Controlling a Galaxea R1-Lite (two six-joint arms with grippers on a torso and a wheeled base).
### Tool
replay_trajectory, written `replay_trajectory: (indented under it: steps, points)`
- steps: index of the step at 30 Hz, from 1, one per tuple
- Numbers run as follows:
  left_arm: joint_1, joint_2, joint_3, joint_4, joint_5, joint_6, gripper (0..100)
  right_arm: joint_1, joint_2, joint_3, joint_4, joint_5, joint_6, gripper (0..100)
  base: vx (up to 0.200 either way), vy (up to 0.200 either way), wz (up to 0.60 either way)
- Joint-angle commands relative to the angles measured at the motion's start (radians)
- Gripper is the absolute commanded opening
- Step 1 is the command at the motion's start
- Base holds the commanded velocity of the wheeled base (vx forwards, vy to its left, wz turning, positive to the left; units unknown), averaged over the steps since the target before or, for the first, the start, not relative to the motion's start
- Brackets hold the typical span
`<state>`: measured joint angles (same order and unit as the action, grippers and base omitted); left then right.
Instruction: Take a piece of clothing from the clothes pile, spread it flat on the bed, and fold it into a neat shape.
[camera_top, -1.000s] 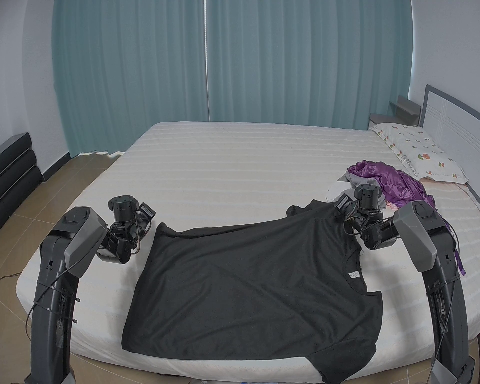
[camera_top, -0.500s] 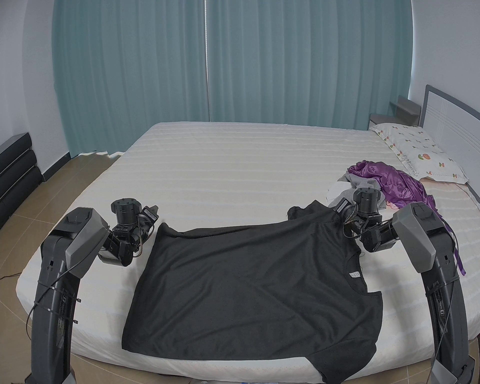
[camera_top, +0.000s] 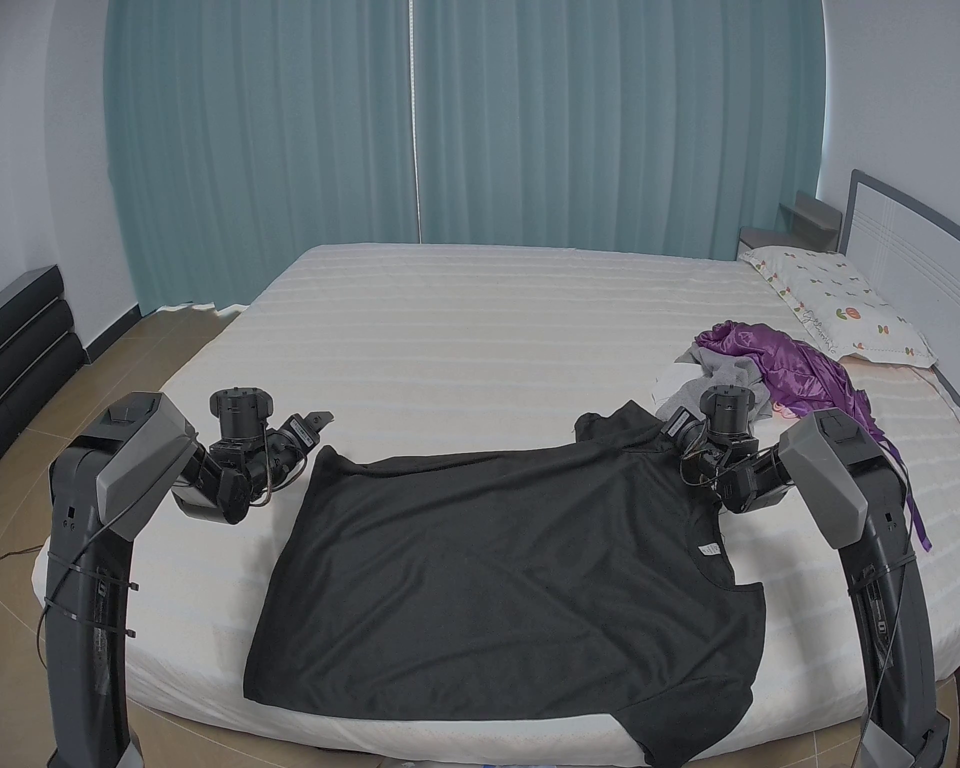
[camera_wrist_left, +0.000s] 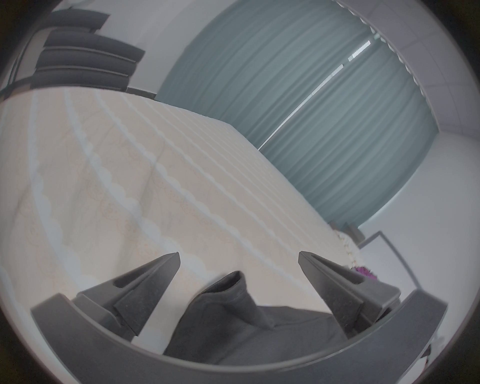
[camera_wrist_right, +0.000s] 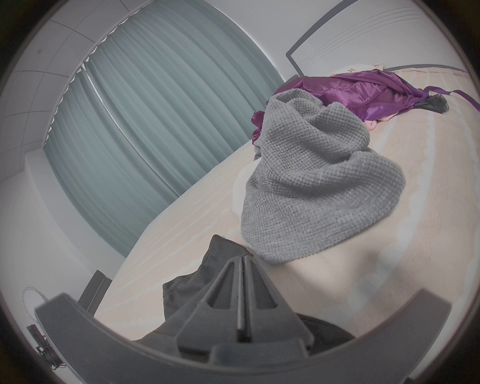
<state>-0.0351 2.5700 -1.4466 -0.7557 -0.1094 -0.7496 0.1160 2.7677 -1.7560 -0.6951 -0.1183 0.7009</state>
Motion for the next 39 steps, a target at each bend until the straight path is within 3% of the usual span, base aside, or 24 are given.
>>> replay_trajectory:
  steps: [1,14,15,39]
  points:
    - [0.000,-0.007,0.006,0.035,-0.003,0.096,100,0.002,-0.003,0.015,-0.003,0.000,0.000,0,0.000,0.000,0.00]
    - [-0.057,0.056,-0.041,0.039,-0.004,0.113,100,-0.002,-0.014,0.030,-0.003,0.000,0.000,0,0.000,0.000,0.00]
    - [-0.055,0.061,-0.051,0.044,-0.004,0.113,0,-0.001,-0.016,0.033,-0.003,0.000,0.000,0,0.000,0.000,0.00]
    - [-0.002,0.076,-0.143,0.039,0.063,0.113,0,0.002,-0.026,0.026,-0.038,-0.001,0.019,0,0.000,0.000,0.00]
